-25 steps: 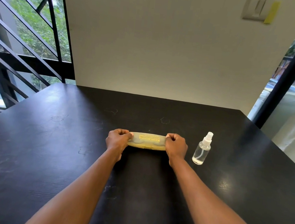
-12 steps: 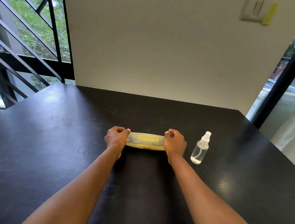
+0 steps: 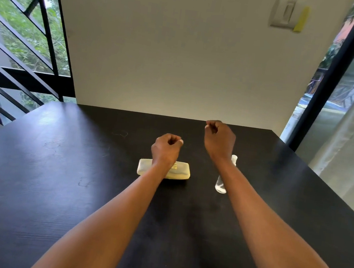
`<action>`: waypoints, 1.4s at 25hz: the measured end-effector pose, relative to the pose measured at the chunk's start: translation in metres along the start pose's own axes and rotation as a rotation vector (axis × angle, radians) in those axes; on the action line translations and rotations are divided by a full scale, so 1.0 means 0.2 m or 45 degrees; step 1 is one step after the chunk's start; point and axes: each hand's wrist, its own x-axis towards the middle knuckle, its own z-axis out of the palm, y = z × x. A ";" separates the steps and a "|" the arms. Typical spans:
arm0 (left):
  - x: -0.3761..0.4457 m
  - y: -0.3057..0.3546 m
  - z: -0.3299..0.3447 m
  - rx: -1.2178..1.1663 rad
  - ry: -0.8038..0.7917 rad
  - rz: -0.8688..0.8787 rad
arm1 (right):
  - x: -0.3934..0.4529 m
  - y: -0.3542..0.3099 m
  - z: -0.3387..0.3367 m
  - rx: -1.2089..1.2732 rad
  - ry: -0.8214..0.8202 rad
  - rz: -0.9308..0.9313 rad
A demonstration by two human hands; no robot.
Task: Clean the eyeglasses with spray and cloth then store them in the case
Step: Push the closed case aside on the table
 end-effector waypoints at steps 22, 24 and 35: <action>-0.28 -0.07 0.42 -0.129 -0.497 0.021 | -0.37 0.52 -0.17 0.351 -0.026 0.400; -0.28 -0.07 0.41 -0.127 -0.473 0.014 | -0.35 0.52 -0.15 0.355 -0.042 0.399; -0.10 -0.08 0.26 -0.036 -0.330 0.043 | -0.26 0.37 0.04 0.380 -0.188 0.346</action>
